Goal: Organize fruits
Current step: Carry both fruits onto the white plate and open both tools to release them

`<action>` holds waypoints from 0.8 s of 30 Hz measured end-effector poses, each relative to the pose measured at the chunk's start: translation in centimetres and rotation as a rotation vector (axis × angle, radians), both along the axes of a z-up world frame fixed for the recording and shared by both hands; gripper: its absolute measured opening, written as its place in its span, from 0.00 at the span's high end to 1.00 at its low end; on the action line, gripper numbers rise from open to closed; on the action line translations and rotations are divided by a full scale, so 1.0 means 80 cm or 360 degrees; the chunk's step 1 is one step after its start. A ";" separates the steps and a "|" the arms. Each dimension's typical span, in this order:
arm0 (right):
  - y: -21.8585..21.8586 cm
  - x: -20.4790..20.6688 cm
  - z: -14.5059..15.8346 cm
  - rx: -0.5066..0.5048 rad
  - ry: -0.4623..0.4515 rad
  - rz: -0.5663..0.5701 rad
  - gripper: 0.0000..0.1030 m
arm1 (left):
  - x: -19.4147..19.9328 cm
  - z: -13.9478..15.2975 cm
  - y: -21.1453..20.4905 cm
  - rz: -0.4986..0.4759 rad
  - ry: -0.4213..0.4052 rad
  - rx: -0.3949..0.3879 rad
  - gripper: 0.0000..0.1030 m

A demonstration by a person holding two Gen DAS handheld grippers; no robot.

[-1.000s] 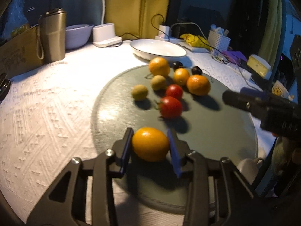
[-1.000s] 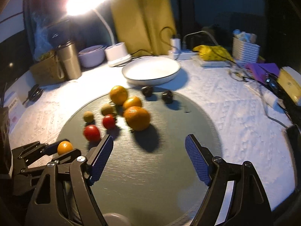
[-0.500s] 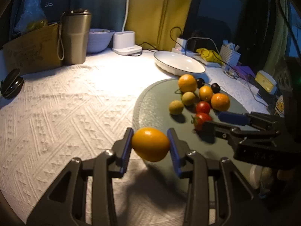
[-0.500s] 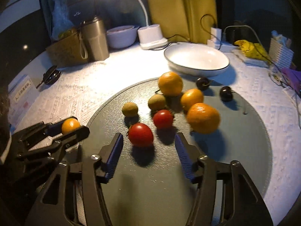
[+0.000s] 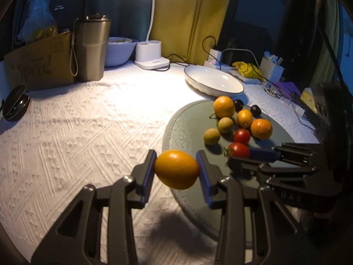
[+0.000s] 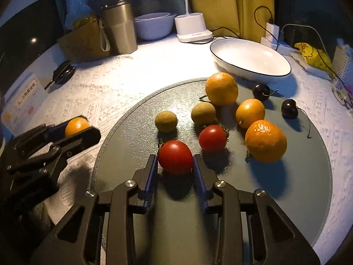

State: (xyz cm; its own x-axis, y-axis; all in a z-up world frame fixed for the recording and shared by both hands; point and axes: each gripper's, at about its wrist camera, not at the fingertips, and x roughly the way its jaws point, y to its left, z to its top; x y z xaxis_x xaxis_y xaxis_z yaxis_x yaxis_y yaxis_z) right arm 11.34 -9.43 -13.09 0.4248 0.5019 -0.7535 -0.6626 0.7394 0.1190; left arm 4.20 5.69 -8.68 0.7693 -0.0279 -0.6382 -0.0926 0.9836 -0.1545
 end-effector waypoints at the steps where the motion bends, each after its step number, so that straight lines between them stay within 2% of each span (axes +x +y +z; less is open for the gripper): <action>1: -0.001 -0.001 0.001 0.0005 -0.0006 0.0009 0.67 | 0.003 0.001 -0.001 -0.0002 -0.0003 0.0002 0.63; 12: -0.029 0.012 0.032 0.0124 -0.0091 -0.0010 0.67 | 0.043 0.029 -0.018 -0.0050 -0.0053 0.0061 0.63; 24: -0.057 0.069 0.066 0.0182 -0.0230 -0.0078 0.67 | 0.115 0.056 -0.030 -0.0135 -0.0095 0.0073 0.63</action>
